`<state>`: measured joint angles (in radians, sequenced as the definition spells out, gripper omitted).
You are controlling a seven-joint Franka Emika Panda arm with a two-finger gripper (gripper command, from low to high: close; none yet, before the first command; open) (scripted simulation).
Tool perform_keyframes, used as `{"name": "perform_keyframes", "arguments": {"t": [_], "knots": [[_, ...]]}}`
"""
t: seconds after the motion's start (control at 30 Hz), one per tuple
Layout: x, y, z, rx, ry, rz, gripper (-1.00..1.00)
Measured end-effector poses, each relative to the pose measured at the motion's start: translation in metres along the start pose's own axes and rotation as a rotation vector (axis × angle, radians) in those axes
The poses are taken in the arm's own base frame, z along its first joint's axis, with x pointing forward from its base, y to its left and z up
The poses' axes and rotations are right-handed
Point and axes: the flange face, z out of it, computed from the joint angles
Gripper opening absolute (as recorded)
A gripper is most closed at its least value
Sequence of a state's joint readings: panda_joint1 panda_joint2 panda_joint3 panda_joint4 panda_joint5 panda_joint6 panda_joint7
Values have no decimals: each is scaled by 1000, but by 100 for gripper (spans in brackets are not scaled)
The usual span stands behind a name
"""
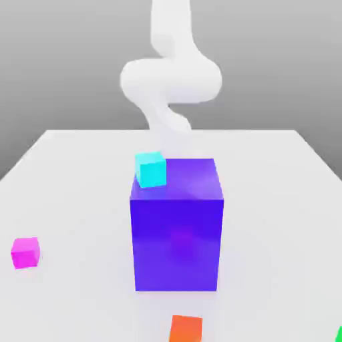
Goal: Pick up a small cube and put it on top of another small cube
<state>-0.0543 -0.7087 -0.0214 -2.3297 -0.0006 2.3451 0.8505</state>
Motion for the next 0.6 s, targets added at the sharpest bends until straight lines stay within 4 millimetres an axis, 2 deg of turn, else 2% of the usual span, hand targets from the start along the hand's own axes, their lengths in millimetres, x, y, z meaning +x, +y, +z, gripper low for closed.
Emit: {"name": "perform_keyframes", "arguments": {"t": [0.13, 0.3, 0.47, 0.53, 0.6], "knots": [[31, 52, 85, -133, -29, 192, 0], [54, 140, 173, -292, -52, 432, 0], [56, 247, 240, -449, -63, 682, 0], [50, 292, 261, -512, -65, 782, 0], [44, 346, 274, -579, -57, 900, 0]]}}
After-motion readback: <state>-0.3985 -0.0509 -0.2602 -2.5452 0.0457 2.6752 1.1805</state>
